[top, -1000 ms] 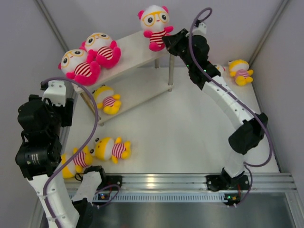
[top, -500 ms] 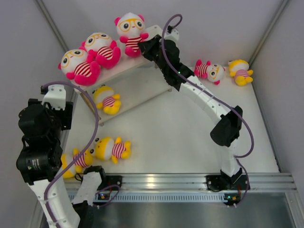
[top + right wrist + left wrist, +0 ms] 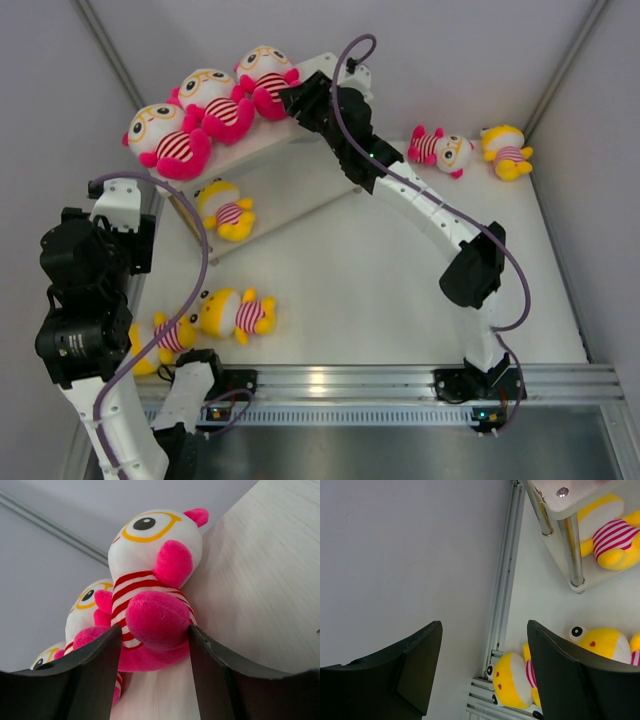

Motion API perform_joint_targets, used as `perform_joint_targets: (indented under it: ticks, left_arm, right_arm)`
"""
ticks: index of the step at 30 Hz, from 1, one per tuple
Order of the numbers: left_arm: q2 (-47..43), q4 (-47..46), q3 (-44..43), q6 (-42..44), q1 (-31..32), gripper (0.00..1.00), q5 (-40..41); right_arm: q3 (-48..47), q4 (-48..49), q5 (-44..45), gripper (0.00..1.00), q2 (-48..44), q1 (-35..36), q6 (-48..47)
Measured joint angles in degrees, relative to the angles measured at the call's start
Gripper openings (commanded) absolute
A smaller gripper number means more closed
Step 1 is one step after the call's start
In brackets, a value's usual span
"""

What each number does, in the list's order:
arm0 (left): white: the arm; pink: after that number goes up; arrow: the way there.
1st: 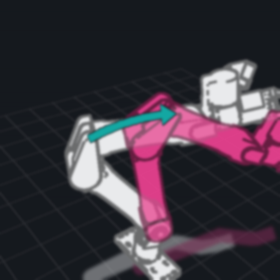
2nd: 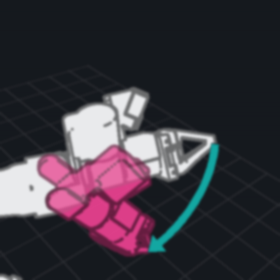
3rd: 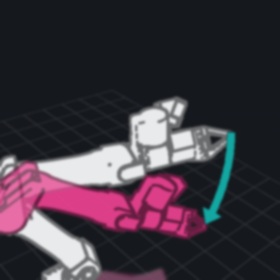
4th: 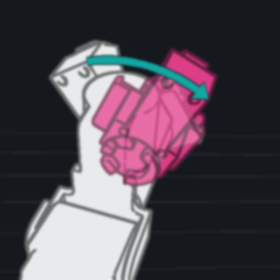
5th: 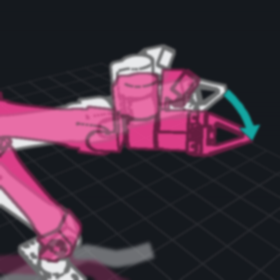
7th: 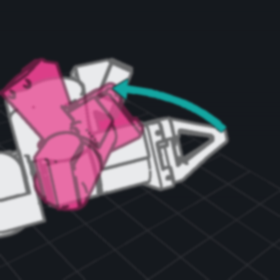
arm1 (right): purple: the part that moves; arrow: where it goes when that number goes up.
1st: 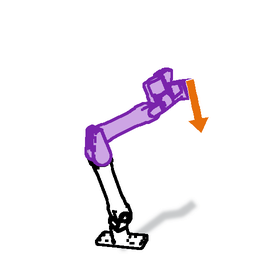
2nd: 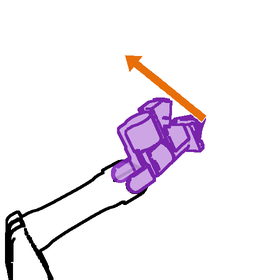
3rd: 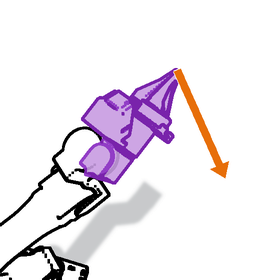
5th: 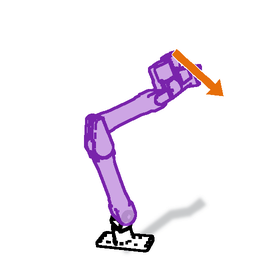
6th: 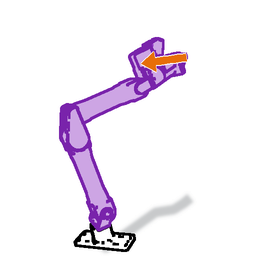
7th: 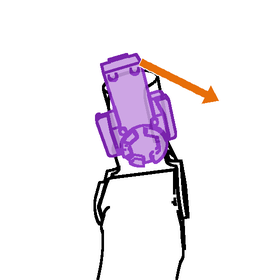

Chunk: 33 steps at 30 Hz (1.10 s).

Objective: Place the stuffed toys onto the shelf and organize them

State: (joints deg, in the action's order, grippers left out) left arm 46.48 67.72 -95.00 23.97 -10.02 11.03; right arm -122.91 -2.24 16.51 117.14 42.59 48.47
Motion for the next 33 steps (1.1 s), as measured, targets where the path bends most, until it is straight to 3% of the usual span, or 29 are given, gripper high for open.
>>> perform_joint_targets:
  ticks: [7,12,17,21,22,26,30,33]
  left_arm:
    - [-0.4,0.0,1.1,0.2,0.0,0.75,-1.1]
    - [-1.2,0.0,3.1,0.6,0.0,0.75,-0.7]
    - [-1.5,0.3,4.5,1.4,0.0,0.75,-0.7]
    - [-1.5,0.8,4.5,1.8,0.0,0.75,-0.8]
    - [-1.5,1.2,4.5,1.9,0.0,0.76,-1.2]
    - [-1.5,3.2,3.8,2.2,0.0,0.76,-3.1]
    - [-1.5,4.4,2.2,2.4,-0.3,0.76,-5.9]
    - [-1.2,4.8,0.8,2.4,-1.4,0.76,-8.0]
  right_arm:
    - [4.7,1.7,-5.1,0.74,-4.8,-1.6,-5.2]
    - [14.2,-0.7,-8.2,0.82,-19.6,-6.6,-15.0]
    - [31.8,1.5,-6.2,0.81,-42.8,-20.4,-20.3]
    - [46.1,8.8,-2.1,0.75,-51.4,-32.0,-21.4]
    - [48.0,10.1,-1.9,0.69,-50.2,-33.9,-21.9]
    - [47.2,11.1,-6.4,0.69,-34.7,-38.1,-26.9]
    - [39.1,5.9,-13.2,0.67,-14.2,-38.6,-33.5]
    - [33.5,3.0,-15.0,0.68,-5.0,-38.0,-37.6]
